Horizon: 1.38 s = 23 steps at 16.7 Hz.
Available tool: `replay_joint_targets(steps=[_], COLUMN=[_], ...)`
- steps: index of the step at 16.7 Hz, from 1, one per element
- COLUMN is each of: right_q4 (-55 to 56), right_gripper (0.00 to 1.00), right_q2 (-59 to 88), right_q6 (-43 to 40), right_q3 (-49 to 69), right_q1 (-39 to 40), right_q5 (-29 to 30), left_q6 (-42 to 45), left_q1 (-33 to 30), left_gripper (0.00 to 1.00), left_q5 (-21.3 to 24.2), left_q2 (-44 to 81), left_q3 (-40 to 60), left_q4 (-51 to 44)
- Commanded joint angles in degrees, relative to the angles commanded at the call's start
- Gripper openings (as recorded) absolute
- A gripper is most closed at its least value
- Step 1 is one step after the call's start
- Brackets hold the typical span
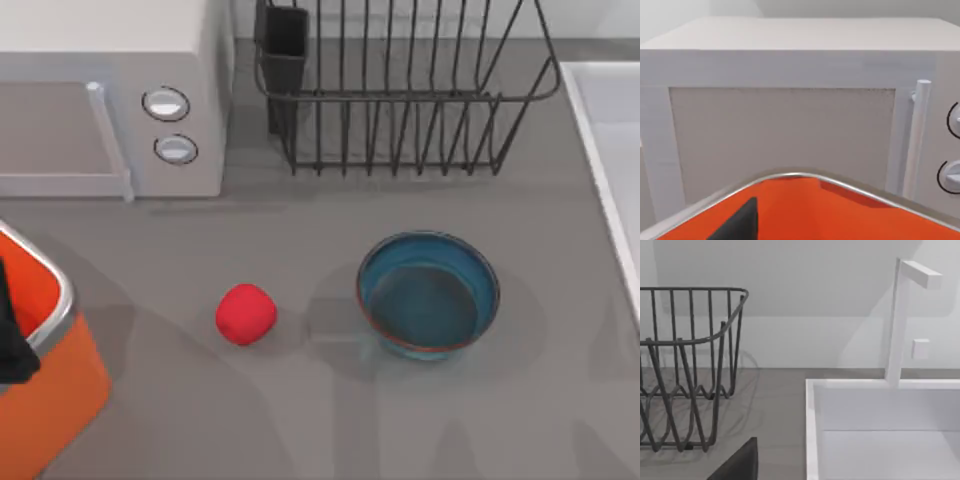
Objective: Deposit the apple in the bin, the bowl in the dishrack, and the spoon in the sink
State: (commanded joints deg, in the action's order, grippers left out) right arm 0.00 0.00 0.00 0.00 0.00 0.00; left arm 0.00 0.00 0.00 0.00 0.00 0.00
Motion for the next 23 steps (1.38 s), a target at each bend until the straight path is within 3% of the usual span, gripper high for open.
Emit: replay_joint_targets(steps=[4,8,23], right_q4=[0.0,0.0,0.0], right_gripper=[1.00,1.00,1.00], right_q2=[0.0,0.0,0.0], right_q6=[0.0,0.0,0.0], right_q3=[0.0,0.0,0.0], right_q1=[0.0,0.0,0.0], right_q5=[0.0,0.0,0.0], left_q6=[0.2,-0.1,3.2], left_q1=[-0.5,-3.7,-25.5], left_gripper=[1.00,1.00,1.00], left_q5=[-0.1,0.0,0.7], left_q2=[1.7,12.2,87.7], left_q3=[1.4,9.5,64.4], left_q4=[-1.0,-7.4,-47.4])
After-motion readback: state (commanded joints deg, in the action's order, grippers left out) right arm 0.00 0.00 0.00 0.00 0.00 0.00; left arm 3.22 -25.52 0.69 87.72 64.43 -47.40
